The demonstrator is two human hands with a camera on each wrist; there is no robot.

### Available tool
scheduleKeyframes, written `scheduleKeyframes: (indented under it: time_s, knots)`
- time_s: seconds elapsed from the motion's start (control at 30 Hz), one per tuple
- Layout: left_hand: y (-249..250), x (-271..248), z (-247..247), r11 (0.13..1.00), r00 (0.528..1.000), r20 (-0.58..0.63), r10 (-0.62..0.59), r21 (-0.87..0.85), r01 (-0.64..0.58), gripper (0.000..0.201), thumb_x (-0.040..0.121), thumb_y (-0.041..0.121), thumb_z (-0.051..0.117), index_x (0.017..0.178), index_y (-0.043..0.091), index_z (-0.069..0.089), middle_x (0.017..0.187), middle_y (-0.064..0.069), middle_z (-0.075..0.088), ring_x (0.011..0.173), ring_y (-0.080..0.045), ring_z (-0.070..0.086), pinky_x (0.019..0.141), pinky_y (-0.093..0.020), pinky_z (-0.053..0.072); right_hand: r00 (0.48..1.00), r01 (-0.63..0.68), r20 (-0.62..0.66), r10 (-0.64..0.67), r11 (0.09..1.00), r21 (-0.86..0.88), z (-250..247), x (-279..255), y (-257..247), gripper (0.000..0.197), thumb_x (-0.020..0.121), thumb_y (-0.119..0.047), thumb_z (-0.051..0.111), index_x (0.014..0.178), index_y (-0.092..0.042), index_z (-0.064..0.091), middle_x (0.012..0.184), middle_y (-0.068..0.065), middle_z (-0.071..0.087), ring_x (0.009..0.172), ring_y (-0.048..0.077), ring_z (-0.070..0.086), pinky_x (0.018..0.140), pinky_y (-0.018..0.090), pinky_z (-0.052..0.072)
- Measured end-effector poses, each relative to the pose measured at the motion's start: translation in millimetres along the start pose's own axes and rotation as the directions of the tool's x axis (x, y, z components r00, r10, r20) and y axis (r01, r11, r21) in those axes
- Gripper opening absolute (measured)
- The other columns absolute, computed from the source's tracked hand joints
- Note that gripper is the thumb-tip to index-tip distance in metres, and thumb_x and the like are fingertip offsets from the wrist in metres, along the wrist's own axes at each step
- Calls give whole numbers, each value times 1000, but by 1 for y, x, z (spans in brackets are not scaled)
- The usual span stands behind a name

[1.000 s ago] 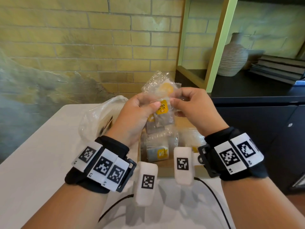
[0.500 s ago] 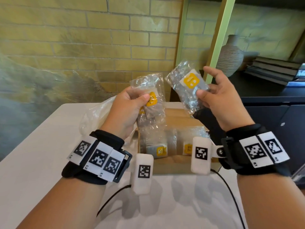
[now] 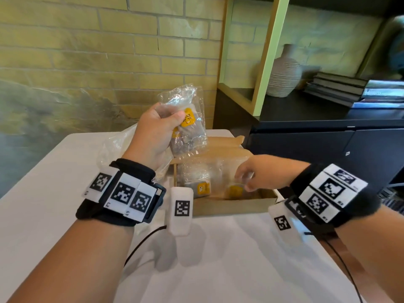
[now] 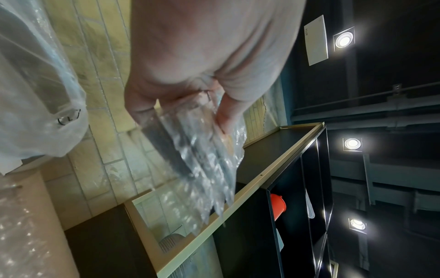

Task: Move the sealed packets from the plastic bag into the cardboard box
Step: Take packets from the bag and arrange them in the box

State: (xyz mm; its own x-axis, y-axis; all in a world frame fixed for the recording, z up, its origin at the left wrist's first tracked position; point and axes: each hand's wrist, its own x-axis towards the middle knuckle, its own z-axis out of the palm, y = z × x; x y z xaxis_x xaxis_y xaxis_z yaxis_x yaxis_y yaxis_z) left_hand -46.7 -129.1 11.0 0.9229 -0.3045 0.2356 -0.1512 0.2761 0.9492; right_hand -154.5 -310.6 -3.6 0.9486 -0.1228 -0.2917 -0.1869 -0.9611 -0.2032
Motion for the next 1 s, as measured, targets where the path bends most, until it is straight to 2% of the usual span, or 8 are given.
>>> scheduleKeyframes:
  time_s: [0.17,0.3,0.37,0.43,0.5,0.67,0.9,1.0]
  knots:
    - [-2,0,2,1000,1000,8,5,27,-5,20,90,7,58,78,23,54,83,5,59,75,-8,59,69,-24,48,996,-43,-76,35,994,-98,7,9,-6,24,88,-18,59,111,-20,65,116,2,59,109,21,54,95,28,42]
    - [-2,0,2,1000,1000,12,1,27,-2,21,90,6,57,77,22,53,82,5,58,74,-9,58,69,-25,48,983,-8,-184,-15,992,-126,5,13,-4,18,88,-21,60,103,-18,70,103,-3,62,108,16,54,89,24,37]
    - [-1,0,1,1000,1000,10,3,24,-3,22,91,6,56,76,22,53,81,4,58,73,-8,58,68,-24,48,987,-9,-162,-10,993,-115,4,14,-3,22,86,-23,63,107,-19,68,106,-3,63,106,17,57,87,24,39]
    - [-1,0,1,1000,1000,8,2,23,-2,22,91,6,56,76,22,53,81,4,58,72,-8,58,68,-24,48,996,-37,-87,27,992,-120,6,14,-1,36,85,-19,65,121,-20,61,116,0,61,109,19,56,90,26,41]
    - [-1,-1,1,1000,1000,10,4,24,-4,21,91,6,56,77,21,53,81,3,58,72,-9,57,70,-25,49,996,-64,-79,52,984,-168,8,14,1,44,86,-15,63,129,-20,54,125,3,57,114,21,53,93,27,41]
    - [0,-2,1,999,1000,18,5,36,-6,19,90,6,56,79,21,54,83,2,58,76,-12,58,81,-32,49,989,-72,-147,32,958,-277,2,18,6,36,86,-20,63,122,-20,59,120,5,60,111,23,55,93,30,43]
    - [-4,0,2,999,999,36,1,41,-2,19,90,6,57,79,21,55,82,3,59,77,-13,59,84,-36,48,984,-86,-174,33,947,-309,0,22,11,25,88,-15,59,112,-19,63,115,7,61,106,24,57,89,29,45]
    - [-7,1,2,1000,999,48,-7,31,6,20,90,6,58,77,21,55,80,3,59,75,-12,59,74,-31,50,979,-82,-203,22,952,-295,-2,23,15,21,87,-15,62,108,-19,65,113,6,62,105,23,58,91,30,46]
